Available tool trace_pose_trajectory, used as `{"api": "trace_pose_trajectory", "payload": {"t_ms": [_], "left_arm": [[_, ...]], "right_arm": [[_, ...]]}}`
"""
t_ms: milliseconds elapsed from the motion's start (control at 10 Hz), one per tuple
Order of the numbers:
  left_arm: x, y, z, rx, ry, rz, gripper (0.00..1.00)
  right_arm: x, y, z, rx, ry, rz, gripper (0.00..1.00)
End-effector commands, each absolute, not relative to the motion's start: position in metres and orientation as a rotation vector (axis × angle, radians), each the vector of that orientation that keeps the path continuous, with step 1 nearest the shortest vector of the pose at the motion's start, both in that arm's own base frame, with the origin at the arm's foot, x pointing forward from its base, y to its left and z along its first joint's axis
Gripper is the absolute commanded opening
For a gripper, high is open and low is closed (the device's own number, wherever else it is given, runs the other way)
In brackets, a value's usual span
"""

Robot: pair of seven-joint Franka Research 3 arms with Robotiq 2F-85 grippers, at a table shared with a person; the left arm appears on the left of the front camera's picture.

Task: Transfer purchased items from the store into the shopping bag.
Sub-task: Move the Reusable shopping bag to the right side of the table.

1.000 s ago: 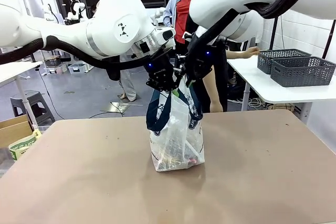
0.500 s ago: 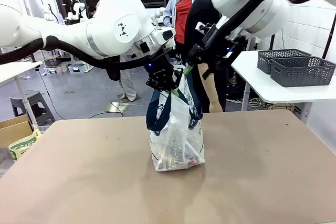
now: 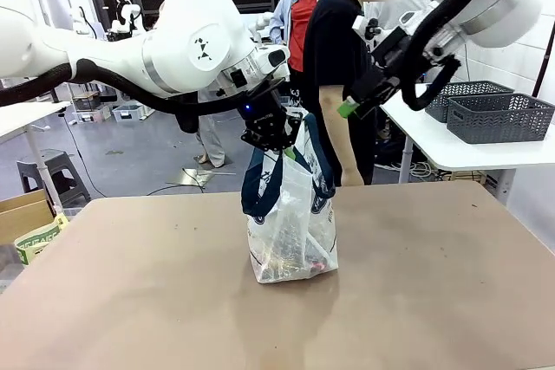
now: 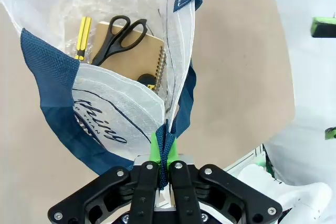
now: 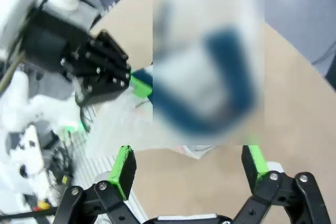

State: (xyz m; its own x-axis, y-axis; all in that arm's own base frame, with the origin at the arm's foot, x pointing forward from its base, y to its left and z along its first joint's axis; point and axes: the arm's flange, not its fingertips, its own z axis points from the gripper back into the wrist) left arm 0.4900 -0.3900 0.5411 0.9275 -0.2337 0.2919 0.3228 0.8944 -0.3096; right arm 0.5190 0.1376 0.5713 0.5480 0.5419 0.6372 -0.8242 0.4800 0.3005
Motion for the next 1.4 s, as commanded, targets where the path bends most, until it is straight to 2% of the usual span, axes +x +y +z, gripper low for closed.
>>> {"api": "trace_pose_trajectory", "payload": {"t_ms": [0,200,300,500,600,1100,1300], "left_arm": [[0.49,-0.389,0.543,-0.363,-0.254,-0.288,0.0],[0.49,-0.389,0.543,-0.363,-0.254,-0.288,0.0],[0.49,-0.389,0.543,-0.363,-0.254,-0.288,0.0],[0.49,-0.389,0.543,-0.363,-0.254,-0.288,0.0],[0.49,-0.389,0.543,-0.363,-0.254,-0.288,0.0],[0.49,-0.39,0.541,-0.362,-0.252,-0.292,0.0],[0.504,-0.406,0.579,-0.287,-0.247,-0.339,0.0]], "right_arm": [[0.508,0.124,0.562,0.615,-0.581,0.989,1.0],[0.504,0.109,0.565,0.558,-0.682,1.079,1.0],[0.503,0.107,0.569,0.53,-0.687,1.13,1.0],[0.509,0.109,0.585,0.538,-0.68,1.036,1.0],[0.509,0.108,0.58,0.529,-0.651,1.109,1.0],[0.509,0.108,0.58,0.529,-0.651,1.109,1.0],[0.509,0.108,0.58,0.529,-0.651,1.109,1.0]]}}
